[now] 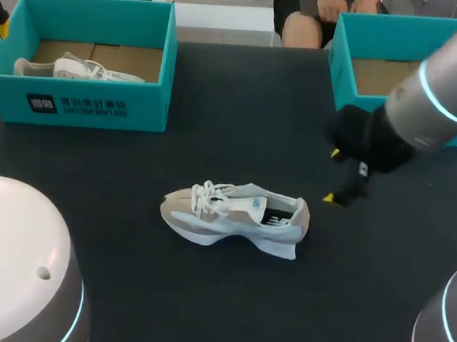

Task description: Take the shoe out of the shoebox, open the shoe tongue, remove and reinsert the insole, then place the shoe into the shoebox

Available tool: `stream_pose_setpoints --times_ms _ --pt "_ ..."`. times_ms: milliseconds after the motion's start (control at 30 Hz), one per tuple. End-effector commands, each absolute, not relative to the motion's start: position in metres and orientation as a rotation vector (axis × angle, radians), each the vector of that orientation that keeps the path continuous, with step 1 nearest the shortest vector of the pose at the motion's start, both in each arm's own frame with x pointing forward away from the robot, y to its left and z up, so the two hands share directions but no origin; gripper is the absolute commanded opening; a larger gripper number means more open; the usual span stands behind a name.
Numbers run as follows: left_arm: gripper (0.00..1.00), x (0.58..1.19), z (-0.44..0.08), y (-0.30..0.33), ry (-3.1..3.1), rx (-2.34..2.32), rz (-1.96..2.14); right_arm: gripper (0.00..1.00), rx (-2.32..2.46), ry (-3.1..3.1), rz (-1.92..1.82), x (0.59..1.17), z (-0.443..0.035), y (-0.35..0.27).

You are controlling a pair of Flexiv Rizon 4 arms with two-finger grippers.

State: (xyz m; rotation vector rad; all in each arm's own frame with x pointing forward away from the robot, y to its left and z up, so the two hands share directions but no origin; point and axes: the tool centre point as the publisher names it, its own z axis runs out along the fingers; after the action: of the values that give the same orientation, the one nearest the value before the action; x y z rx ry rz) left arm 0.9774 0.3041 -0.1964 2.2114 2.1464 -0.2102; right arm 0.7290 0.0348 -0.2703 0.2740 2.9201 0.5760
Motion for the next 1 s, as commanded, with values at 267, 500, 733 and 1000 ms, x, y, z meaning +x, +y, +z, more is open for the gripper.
stream_pose_setpoints --times_ms 267,500,733,1000 --pt "1.0 0.976 -0.196 0.304 2.147 2.212 -0.205 1.0 -0.091 2.434 1.85 0.736 -0.304 0.008" --pt "1.0 0.976 -0.196 0.304 2.147 2.212 -0.205 1.0 -0.039 2.346 1.893 0.738 -0.322 0.001" --pt "1.0 0.976 -0.196 0.304 2.147 2.212 -0.205 1.0 -0.102 2.409 1.896 0.737 -0.339 -0.001" --pt "1.0 0.976 -0.196 0.304 2.147 2.212 -0.205 1.0 -0.083 2.464 1.826 0.732 -0.355 -0.009"
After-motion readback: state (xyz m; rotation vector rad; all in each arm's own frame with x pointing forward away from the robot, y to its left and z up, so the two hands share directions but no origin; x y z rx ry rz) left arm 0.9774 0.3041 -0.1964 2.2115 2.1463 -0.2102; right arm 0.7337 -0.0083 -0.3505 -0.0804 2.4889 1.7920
